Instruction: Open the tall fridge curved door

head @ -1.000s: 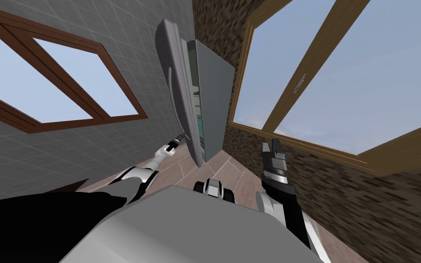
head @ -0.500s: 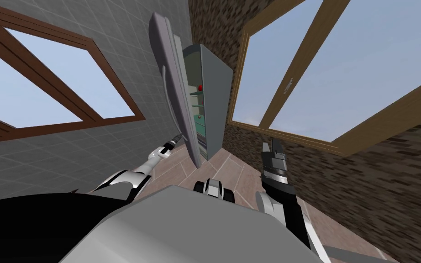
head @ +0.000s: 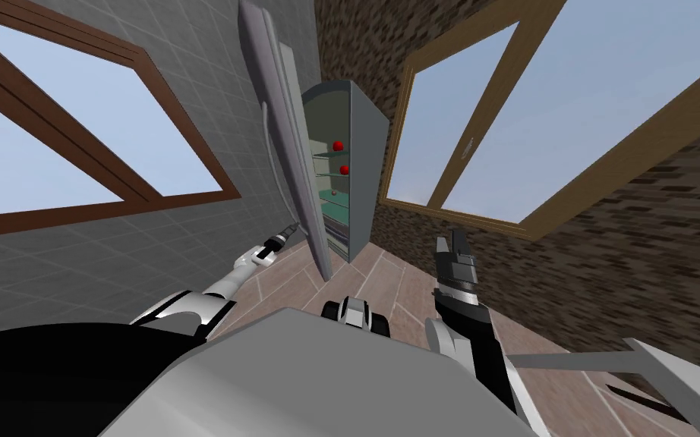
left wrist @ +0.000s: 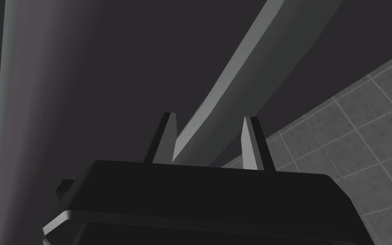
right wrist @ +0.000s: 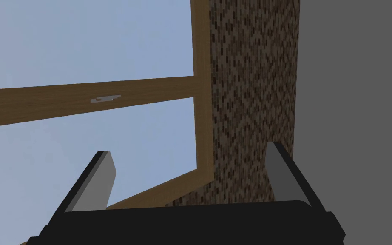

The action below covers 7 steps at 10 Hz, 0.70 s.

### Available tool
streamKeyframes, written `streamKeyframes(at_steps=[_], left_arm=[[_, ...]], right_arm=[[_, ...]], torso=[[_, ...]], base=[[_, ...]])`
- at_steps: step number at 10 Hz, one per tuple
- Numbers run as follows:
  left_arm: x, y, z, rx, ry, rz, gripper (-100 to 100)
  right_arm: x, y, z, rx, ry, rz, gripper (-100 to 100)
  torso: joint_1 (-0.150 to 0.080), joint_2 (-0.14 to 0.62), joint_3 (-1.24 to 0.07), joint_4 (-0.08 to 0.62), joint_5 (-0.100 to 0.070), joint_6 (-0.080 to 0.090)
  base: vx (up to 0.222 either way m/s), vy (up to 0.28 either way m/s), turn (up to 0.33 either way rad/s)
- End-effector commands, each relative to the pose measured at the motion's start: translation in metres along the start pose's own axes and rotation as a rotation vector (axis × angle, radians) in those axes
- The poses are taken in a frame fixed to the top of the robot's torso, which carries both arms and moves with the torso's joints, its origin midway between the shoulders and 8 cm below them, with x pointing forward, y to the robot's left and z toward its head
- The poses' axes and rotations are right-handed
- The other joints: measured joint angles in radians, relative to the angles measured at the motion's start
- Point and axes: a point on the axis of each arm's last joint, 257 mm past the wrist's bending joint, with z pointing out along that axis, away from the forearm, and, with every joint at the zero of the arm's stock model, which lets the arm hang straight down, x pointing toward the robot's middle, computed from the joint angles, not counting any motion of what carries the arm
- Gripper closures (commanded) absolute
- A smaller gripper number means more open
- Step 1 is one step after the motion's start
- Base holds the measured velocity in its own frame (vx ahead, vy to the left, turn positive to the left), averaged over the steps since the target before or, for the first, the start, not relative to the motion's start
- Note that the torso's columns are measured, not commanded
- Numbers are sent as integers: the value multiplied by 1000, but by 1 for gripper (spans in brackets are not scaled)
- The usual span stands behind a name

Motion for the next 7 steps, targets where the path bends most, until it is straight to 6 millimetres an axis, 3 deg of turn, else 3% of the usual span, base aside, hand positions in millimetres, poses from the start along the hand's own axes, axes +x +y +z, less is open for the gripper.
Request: streamKeyframes(at_steps=[1, 2, 4, 7], left_arm=[[-18, 4, -17, 23, 5, -4, 100], [-18, 4, -17, 23, 5, -4, 100], [-6, -4, -21, 47, 34, -4, 100], [4, -22, -26, 109, 73, -6, 100]], right_arm=[[0, 0, 0, 0, 0, 0, 0], [0, 0, 0, 0, 0, 0, 0], [0, 0, 0, 0, 0, 0, 0], [0, 0, 0, 0, 0, 0, 0]], torso=[[1, 1, 0, 0, 0, 2], [5, 6, 3, 1, 1, 1], [-7, 2, 1, -2, 1, -1], [9, 3, 2, 0, 3, 0]], base=[[-204, 308, -306], [-195, 256, -150], [-77, 146, 3], [-89, 311, -9]])
